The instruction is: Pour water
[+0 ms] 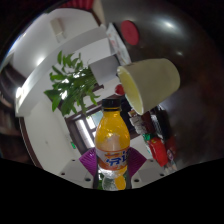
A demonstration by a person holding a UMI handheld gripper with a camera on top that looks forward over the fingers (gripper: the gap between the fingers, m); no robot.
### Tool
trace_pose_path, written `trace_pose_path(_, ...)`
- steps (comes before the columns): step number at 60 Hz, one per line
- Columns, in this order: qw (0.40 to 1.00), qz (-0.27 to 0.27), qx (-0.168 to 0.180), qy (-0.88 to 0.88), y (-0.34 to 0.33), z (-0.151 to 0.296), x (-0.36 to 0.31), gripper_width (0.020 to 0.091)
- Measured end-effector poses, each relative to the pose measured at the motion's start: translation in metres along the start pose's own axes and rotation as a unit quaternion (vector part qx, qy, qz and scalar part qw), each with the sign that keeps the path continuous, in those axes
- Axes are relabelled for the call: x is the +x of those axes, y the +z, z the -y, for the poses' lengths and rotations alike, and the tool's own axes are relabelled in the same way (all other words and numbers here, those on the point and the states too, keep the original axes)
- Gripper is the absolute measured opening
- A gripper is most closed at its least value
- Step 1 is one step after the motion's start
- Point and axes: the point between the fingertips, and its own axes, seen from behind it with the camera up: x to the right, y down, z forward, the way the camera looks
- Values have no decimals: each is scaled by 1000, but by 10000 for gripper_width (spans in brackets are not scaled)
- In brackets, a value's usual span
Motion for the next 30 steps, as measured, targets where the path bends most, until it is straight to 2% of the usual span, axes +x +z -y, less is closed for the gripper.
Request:
trace_pose_path(6, 999, 3, 5, 54, -13, -32, 7, 379)
trace_pose_path(20, 999, -17, 6, 39, -55, -113, 23, 381)
trace_pose_path(25, 999, -23, -5, -24, -70, -151, 22, 379)
trace_pose_path(30, 989, -37, -32, -137, -83, -195, 17, 377)
